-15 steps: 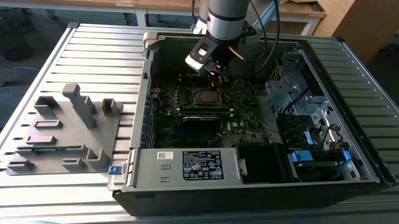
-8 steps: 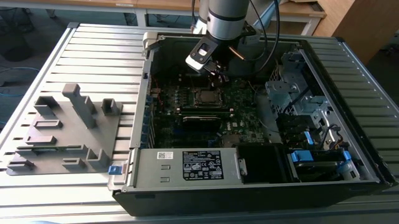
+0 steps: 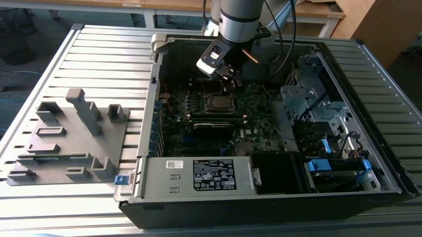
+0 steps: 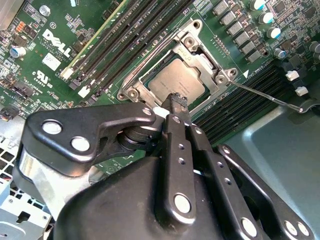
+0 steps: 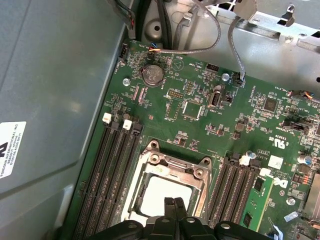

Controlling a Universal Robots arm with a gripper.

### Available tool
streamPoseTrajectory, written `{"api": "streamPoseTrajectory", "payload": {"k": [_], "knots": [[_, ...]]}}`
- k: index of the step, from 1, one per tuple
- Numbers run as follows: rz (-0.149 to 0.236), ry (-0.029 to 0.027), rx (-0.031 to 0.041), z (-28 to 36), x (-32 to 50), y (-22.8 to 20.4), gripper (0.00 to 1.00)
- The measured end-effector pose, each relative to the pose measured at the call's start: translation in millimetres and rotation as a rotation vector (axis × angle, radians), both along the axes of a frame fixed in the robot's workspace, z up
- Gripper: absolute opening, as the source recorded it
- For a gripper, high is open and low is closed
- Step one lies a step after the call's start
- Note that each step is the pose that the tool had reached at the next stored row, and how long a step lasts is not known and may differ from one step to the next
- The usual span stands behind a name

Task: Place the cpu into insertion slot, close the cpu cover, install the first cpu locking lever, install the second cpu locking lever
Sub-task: 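Close the cpu cover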

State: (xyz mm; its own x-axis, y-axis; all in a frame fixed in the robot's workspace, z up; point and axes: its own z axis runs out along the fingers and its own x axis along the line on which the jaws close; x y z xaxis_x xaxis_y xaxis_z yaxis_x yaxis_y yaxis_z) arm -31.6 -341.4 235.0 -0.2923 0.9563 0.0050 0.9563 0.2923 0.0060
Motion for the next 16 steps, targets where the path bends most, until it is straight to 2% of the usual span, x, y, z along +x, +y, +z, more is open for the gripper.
{"api": "streamPoseTrajectory", "payload": {"k": [9,16], "knots": [[0.003,0.0,0.0,0.0,0.0,0.0,0.11],[0.069,0.0,0.0,0.0,0.0,0.0,0.11]]}}
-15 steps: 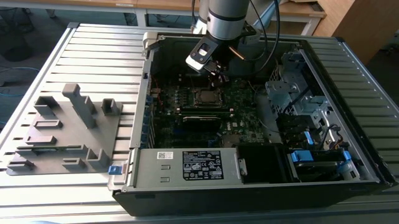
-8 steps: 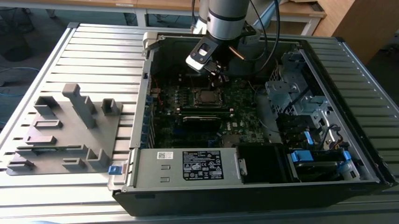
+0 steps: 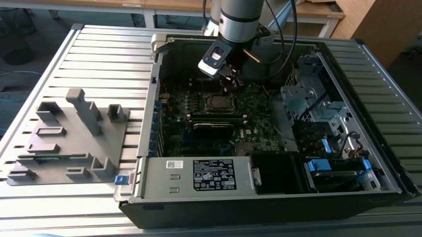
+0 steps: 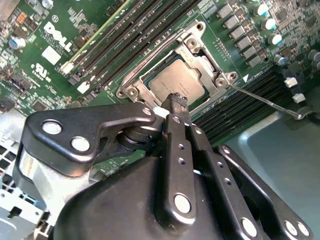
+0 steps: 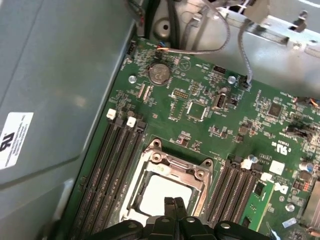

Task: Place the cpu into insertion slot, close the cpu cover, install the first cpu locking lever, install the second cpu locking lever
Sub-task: 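Close the cpu cover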

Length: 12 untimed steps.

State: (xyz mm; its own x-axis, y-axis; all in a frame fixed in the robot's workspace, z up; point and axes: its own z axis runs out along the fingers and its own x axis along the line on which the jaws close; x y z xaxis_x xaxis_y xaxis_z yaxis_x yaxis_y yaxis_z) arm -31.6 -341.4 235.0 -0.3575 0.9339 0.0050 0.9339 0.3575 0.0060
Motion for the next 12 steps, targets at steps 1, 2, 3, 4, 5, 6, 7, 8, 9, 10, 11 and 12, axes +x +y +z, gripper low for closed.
{"api": "streamPoseTrajectory", "payload": {"k": [1,2,3,4,5,6,7,8,9,10,11,12], "knots": [[0.012,0.0,0.0,0.0,0.0,0.0,0.11],[0.025,0.0,0.0,0.0,0.0,0.0,0.11],[0.038,0.0,0.0,0.0,0.0,0.0,0.11],[0.052,0.0,0.0,0.0,0.0,0.0,0.11],[0.065,0.0,0.0,-0.1,0.0,0.0,0.11],[0.08,0.0,0.0,-0.1,0.0,0.0,0.11],[0.093,0.0,0.0,-0.1,0.0,0.0,0.11],[0.106,0.0,0.0,-0.1,0.0,0.0,0.11],[0.115,0.0,0.0,-0.1,0.0,0.0,0.11],[0.118,0.0,0.0,-0.1,0.0,0.0,0.11],[0.118,-0.0001,0.0,-0.1,0.0,0.0,0.11],[0.118,-0.0001,0.0001,-0.1,0.0,0.0,0.11]]}}
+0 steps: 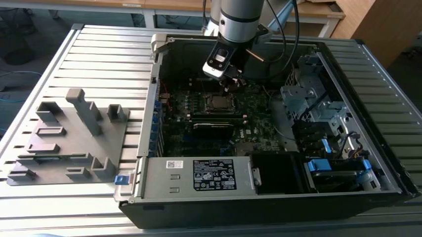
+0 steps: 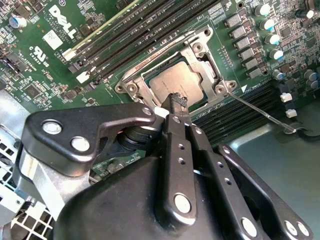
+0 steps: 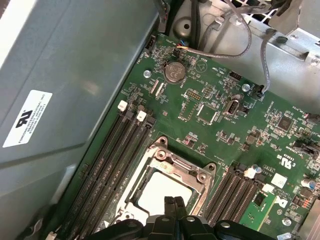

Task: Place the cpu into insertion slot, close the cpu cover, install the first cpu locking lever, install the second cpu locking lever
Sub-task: 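Close the cpu cover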

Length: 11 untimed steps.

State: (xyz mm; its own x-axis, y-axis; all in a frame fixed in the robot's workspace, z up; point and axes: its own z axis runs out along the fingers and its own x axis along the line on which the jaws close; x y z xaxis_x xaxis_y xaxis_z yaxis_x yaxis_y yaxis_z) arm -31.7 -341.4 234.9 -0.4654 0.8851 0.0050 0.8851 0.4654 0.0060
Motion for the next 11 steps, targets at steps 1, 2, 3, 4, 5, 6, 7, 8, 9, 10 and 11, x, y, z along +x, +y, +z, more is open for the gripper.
{"api": "streamPoseTrajectory", "payload": {"k": [1,2,3,4,5,6,7,8,9,10,11], "knots": [[0.0,0.0,0.0,0.0,0.0,0.0,0.11],[0.0,0.0,0.0,0.0,0.0,0.0,0.11],[0.0,0.0001,0.0,0.0,0.0,0.0,0.11],[0.0,0.0,0.0,0.0,0.0,0.0,0.11],[0.0,0.0,0.0,0.0,0.0,0.0,0.11],[0.0,0.0,0.0,0.0,0.0,0.0,0.11],[0.0,0.0,0.0,0.0,0.0,0.0,0.11],[0.0,0.0,0.0,0.0,0.0,0.0,0.11],[0.0,0.0,0.0,0.0,0.0,0.0,0.11],[0.0,0.0,0.0,0.0,0.0,0.0,0.11],[0.001,0.0,0.0,0.0,0.0,0.0,0.11]]}}
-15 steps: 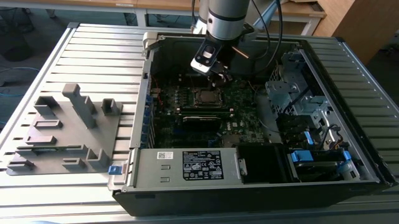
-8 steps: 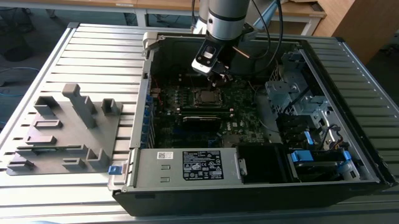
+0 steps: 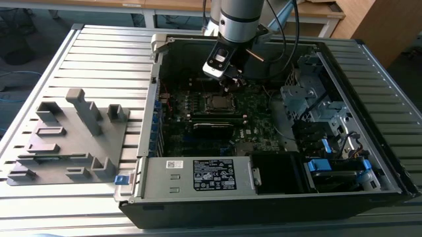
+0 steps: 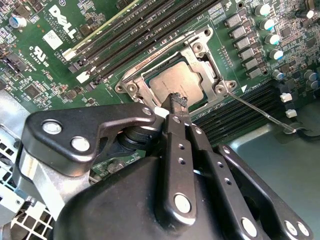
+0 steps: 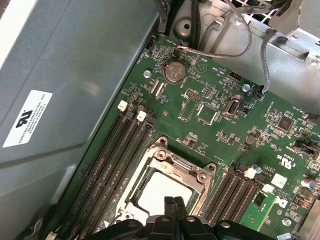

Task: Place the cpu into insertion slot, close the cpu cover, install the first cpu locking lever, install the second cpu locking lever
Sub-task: 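Close the cpu cover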

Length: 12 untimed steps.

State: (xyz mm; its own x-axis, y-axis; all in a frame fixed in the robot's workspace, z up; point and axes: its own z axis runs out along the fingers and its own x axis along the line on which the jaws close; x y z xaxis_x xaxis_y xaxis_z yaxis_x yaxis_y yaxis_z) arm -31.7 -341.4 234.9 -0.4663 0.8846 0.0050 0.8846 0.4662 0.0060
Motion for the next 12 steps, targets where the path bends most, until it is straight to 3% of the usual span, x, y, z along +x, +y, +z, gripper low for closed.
{"api": "streamPoseTrajectory", "payload": {"k": [4,9,12], "knots": [[0.015,0.0,0.0,0.0,0.0,0.0,0.11],[0.068,0.0,0.0,0.0,0.0,0.0,0.11],[0.068,0.0,0.0,0.0,0.0,0.0,0.11]]}}
